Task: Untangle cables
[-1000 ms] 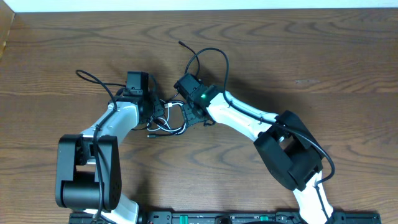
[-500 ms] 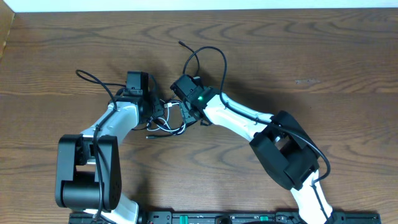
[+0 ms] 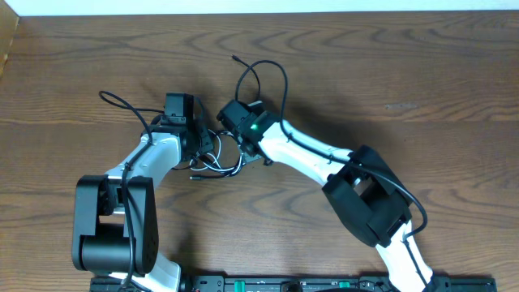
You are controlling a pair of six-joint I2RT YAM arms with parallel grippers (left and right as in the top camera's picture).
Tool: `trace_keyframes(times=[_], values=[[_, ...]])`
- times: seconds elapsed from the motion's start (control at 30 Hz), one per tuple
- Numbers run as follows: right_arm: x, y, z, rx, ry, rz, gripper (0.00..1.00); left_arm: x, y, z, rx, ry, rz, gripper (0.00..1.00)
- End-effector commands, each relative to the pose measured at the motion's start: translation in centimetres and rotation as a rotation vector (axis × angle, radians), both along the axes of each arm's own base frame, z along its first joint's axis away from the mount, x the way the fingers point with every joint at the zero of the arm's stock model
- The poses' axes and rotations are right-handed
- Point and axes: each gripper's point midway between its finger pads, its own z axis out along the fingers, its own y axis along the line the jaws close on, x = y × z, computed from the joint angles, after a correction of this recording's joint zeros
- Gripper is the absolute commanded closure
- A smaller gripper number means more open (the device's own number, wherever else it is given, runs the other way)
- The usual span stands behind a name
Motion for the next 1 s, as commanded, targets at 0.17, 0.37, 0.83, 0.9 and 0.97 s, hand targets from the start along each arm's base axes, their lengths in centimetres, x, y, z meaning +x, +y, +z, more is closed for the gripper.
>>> trace_keyframes(times=[0.17, 0.37, 0.83, 0.9, 0.97], values=[[0.7, -5.9, -4.2, -0.073, 0.148, -0.088, 0.2, -2.1, -0.3, -2.3, -0.017, 0.087, -0.02, 0.64], [1.1, -6.9, -4.5, -0.026, 0.194, -0.129, 0.18, -2.1, -0.3, -2.3, -0.017, 0.086, -0.02, 0.64], [1.1, -6.3, -4.5, -0.019, 0.188, -0.118, 0.52, -2.1, -0.3, -2.3, -0.017, 0.086, -0.02, 0.57], [1.1, -6.4, -4.5, -0.019, 0.188, -0.119, 0.62, -2.1, -0.3, -2.3, -0.017, 0.086, -0.02, 0.57], [1.1, -6.5, -4.5, -0.019, 0.188, -0.12, 0.74, -2.1, -0.3, -2.3, -0.017, 0.086, -0.02, 0.57]])
